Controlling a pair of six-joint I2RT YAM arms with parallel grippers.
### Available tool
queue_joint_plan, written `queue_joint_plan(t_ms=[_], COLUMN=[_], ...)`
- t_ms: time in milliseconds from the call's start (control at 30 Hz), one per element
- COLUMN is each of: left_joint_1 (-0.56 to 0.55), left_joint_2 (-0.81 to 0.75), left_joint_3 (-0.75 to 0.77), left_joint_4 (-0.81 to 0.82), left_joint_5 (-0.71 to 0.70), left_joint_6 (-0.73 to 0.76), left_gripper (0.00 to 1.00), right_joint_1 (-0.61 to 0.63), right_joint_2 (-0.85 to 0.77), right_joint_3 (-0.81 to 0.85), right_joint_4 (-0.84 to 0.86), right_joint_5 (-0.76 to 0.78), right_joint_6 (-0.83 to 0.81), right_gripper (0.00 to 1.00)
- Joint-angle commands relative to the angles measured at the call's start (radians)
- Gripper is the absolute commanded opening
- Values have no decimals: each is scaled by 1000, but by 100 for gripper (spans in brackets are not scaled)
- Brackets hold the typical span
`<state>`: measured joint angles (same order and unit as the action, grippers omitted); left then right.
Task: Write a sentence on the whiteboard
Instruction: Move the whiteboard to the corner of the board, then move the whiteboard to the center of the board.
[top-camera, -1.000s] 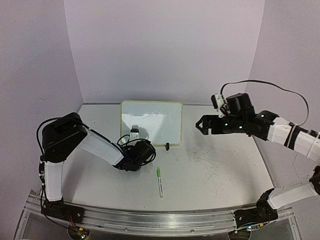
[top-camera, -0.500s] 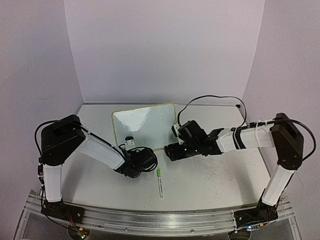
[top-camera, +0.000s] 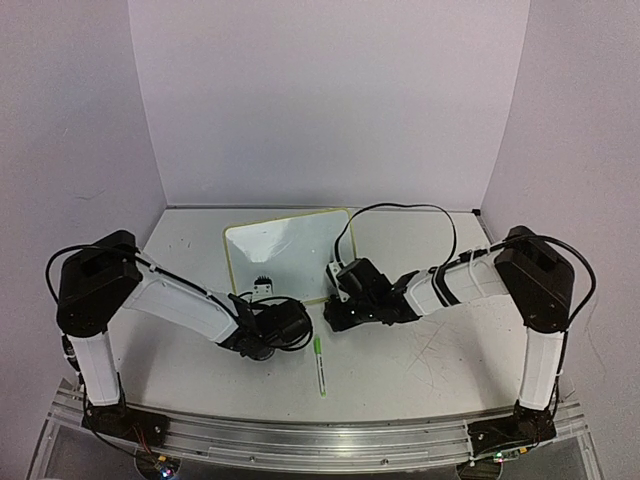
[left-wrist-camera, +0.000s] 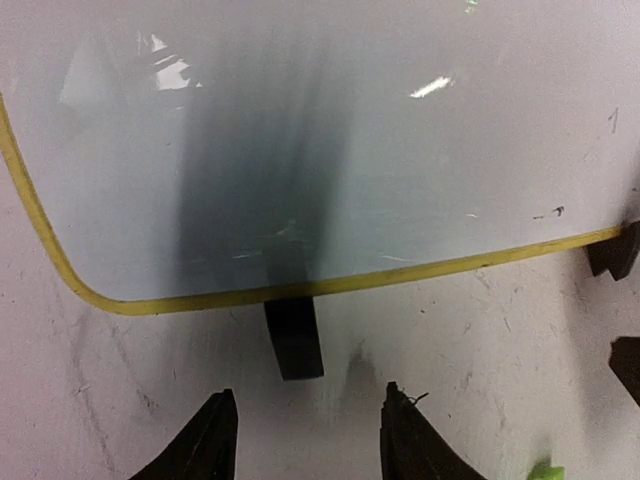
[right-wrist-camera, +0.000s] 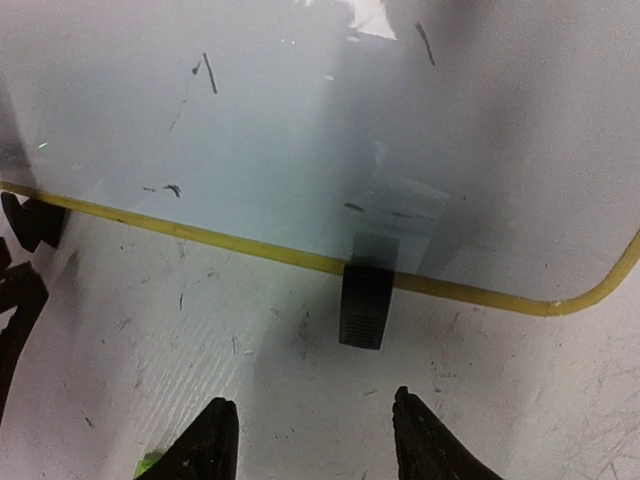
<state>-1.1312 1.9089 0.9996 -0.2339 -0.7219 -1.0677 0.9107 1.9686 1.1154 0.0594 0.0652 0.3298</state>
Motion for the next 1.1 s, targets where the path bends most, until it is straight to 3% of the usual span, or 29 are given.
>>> queue_joint_plan(t_ms=[0,100,233,367,500,867,1067], left_joint_1=[-9,-11,-12,-9,-7,-7,-7], left_joint_2=[-164,-295,-501,-659,-761,-774,-755], left_joint_3=[-57,-126,-236,-285,-298,-282,-274], left_joint_4=[-27,-12,26,36,36,42,51], left_joint_5=[35,53,62,41,1,-19,-13], left_joint_6=[101,135,185,238,275,311,319], left_gripper=[58,68,79,84,87,89,89], right_joint_1=[10,11,15,20,20,21,22], right_joint_2=[47,56,72,94,107,57,3], right_joint_3=[63,67,75,88,97,16,-58], right_joint_4=[45,59,89,118,127,143,147], right_joint_5=[86,139,191,205,229,261,299], right_joint_6=[-6,7,23,25,47,47,55], right_gripper=[50,41,37,34,25,1,0])
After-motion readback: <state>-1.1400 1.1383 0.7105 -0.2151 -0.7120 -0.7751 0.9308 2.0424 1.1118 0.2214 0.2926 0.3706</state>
